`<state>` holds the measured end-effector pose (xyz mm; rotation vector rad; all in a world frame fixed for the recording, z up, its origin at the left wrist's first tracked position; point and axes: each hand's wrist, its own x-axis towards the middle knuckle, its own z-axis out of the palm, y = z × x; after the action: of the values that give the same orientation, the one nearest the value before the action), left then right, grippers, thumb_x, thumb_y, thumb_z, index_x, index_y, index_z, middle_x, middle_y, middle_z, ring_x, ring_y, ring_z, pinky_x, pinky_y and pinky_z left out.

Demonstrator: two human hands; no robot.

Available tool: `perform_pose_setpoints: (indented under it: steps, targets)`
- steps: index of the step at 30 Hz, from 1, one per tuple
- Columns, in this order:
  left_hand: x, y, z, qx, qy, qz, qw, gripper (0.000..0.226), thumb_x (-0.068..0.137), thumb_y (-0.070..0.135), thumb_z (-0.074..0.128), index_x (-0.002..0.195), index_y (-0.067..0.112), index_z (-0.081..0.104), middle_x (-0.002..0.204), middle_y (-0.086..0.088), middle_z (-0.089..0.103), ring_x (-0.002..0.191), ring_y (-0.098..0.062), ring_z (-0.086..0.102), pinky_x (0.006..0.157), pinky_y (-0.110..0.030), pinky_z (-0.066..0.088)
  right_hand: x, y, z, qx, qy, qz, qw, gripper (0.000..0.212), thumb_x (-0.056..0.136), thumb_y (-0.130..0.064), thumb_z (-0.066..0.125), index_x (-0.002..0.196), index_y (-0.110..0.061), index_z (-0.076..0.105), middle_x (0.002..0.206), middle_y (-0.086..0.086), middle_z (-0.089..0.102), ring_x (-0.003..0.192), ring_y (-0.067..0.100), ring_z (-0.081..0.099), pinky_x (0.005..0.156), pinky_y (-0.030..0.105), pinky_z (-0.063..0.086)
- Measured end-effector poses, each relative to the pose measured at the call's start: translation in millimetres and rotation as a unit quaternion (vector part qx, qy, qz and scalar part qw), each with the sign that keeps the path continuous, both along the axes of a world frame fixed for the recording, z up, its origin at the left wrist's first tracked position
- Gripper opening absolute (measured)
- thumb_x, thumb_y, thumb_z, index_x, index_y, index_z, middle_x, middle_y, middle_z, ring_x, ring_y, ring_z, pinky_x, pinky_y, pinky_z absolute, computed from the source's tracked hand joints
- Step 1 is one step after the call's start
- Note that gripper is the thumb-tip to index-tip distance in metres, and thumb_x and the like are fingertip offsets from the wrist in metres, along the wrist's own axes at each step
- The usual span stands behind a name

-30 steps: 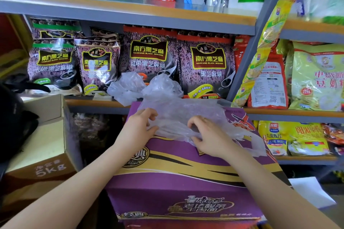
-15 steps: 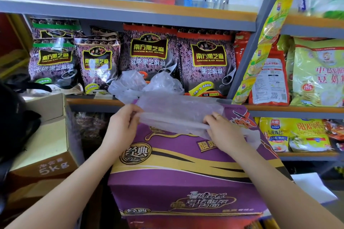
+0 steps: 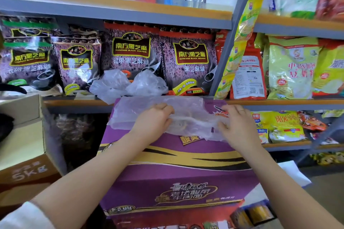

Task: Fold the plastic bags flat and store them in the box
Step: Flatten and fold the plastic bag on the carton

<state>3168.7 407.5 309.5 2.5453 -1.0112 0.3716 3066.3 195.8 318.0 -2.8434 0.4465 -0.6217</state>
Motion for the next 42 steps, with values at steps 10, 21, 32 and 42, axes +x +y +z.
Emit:
perform_pose_setpoints:
  steps: [10, 21, 32, 42]
  targets:
    - [-2.8, -2.5, -2.1, -0.194, 0.005, 0.045, 0.98, 0.005, 0.085, 0.009, 0.061, 0.081, 0.006, 0.061, 0.078, -0.005, 0.061, 0.072, -0.024, 0.055, 0.063, -0.034, 0.044, -12.5, -48.1, -10.2, 0.392, -0.027, -0.007, 0.92, 0.025, 0.09, -0.002, 0.046, 0.086, -0.024, 0.057, 0.094, 0.006, 0.062, 0.079, 0.019, 0.055, 0.062, 0.027, 0.04]
    - [-23.1, -23.3, 0.2, -0.089, -0.071, 0.018, 0.993, 0.033, 0.072, 0.024, 0.066, 0.1, 0.008, 0.058, 0.092, -0.011, 0.063, 0.086, -0.034, 0.058, 0.072, -0.041, 0.048, -19.5, -59.5, 1.6, 0.725, -0.029, 0.267, 0.634, 0.061, 0.065, -0.02, 0.076, 0.121, -0.01, 0.054, 0.101, 0.004, 0.065, 0.098, 0.02, 0.063, 0.084, 0.026, 0.052]
    - [-36.4, -37.8, -18.1, -0.072, -0.115, 0.014, 0.991, 0.023, 0.065, 0.005, 0.045, 0.077, 0.022, 0.035, 0.062, -0.007, 0.055, 0.05, -0.029, 0.053, 0.04, -0.026, 0.034, -35.4, -84.8, -11.0, 0.703, -0.042, 0.164, 0.69, 0.006, 0.066, -0.009, 0.051, 0.069, -0.013, 0.049, 0.081, 0.002, 0.053, 0.078, 0.017, 0.052, 0.063, 0.025, 0.039]
    - [-39.6, -19.0, -21.1, 0.031, -0.015, 0.157, 0.987, 0.026, 0.084, 0.015, 0.057, 0.108, 0.007, 0.057, 0.1, -0.015, 0.062, 0.093, -0.036, 0.059, 0.072, -0.04, 0.045, -22.8, -14.6, -4.4, 0.03, -0.032, 0.201, 0.979, 0.037, 0.08, -0.038, 0.064, 0.11, -0.016, 0.06, 0.121, 0.005, 0.053, 0.112, 0.025, 0.046, 0.095, 0.037, 0.037]
